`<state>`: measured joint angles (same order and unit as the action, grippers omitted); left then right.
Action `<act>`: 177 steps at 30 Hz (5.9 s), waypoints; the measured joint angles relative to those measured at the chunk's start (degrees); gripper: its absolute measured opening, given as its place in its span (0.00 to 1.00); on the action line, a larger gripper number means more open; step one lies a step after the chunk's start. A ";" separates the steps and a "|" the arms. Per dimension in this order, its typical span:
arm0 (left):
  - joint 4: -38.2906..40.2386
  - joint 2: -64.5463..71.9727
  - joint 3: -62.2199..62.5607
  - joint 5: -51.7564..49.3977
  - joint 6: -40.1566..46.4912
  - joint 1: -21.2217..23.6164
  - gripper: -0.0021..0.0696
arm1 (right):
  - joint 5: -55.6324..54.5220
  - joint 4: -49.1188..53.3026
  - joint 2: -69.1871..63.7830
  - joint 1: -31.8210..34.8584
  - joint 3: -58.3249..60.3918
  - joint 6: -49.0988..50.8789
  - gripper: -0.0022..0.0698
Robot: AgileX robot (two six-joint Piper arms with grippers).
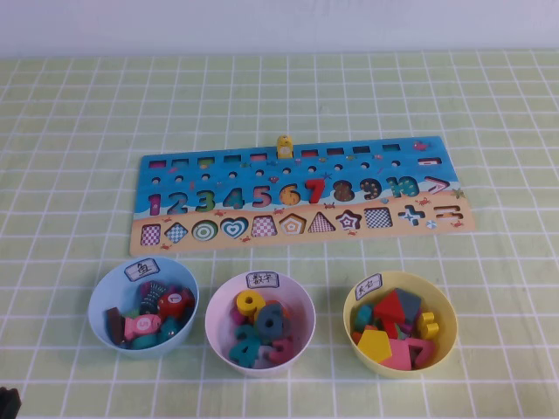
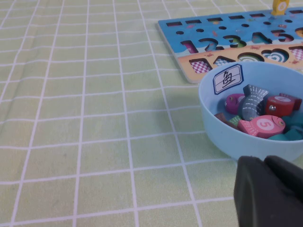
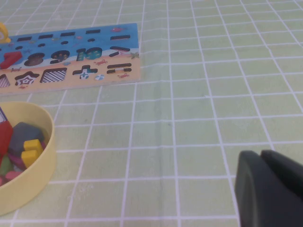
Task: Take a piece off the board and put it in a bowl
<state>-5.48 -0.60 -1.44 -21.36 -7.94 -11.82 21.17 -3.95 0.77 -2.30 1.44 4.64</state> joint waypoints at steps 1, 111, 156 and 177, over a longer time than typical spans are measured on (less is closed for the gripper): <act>0.00 0.00 0.00 0.00 0.00 0.00 0.02 | 0.00 0.00 0.00 0.00 0.00 0.00 0.01; 7.63 72.22 72.73 -33.46 20.26 -3.75 0.02 | 0.00 0.00 0.00 0.00 0.00 0.00 0.01; -13.48 131.41 133.75 -33.51 -0.12 -24.86 0.77 | 0.00 0.02 0.00 0.00 0.00 0.00 0.01; -11.77 138.15 133.75 -28.21 -3.48 -21.84 0.74 | 0.00 0.12 0.00 0.00 0.00 0.00 0.01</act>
<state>-17.25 137.55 132.31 -49.57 -11.43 -33.65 21.17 -3.83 0.77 -2.30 1.44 4.64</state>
